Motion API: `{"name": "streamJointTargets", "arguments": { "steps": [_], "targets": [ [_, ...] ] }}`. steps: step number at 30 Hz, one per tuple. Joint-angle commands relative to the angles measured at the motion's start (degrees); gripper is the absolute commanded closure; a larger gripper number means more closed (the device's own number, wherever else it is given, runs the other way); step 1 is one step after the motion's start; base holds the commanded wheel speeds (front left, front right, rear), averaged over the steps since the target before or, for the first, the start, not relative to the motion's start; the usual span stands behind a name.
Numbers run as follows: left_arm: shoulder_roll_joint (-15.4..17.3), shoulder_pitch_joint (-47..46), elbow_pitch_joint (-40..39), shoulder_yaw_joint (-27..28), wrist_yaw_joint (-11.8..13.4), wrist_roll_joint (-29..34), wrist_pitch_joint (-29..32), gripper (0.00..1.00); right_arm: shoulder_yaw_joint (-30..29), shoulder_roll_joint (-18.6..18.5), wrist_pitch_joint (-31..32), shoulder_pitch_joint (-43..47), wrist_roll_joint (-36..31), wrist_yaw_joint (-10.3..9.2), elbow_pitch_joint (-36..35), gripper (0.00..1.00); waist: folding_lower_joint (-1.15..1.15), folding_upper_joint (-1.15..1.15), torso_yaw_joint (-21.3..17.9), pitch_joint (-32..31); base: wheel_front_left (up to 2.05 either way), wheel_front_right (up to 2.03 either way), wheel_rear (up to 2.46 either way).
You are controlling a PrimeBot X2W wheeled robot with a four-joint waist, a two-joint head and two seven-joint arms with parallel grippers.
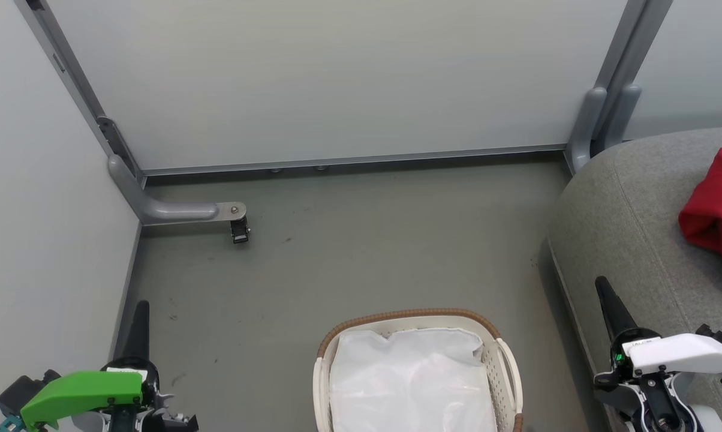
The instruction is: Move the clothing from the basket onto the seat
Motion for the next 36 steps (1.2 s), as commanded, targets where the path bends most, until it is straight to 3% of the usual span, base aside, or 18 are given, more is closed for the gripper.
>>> {"name": "streamJointTargets", "arguments": {
  "steps": [1, 36],
  "targets": [
    [0.37, -1.47, -0.38, 0.30, -0.33, -1.44, 0.52, 1.00, -0.33, -0.37, 0.47, -0.71, 1.46, -0.04, -0.43, 1.00, 0.00, 0.48, 0.04, 0.00, 0.00, 0.00, 0.00],
    [0.43, -3.34, -0.32, 1.26, -0.82, -12.28, 3.72, 1.00, -1.91, -0.35, 3.84, -1.16, 13.56, -0.05, -0.73, 1.00, 0.00, 0.64, 0.72, -0.05, 0.00, 0.00, 0.00]
  ]
}}
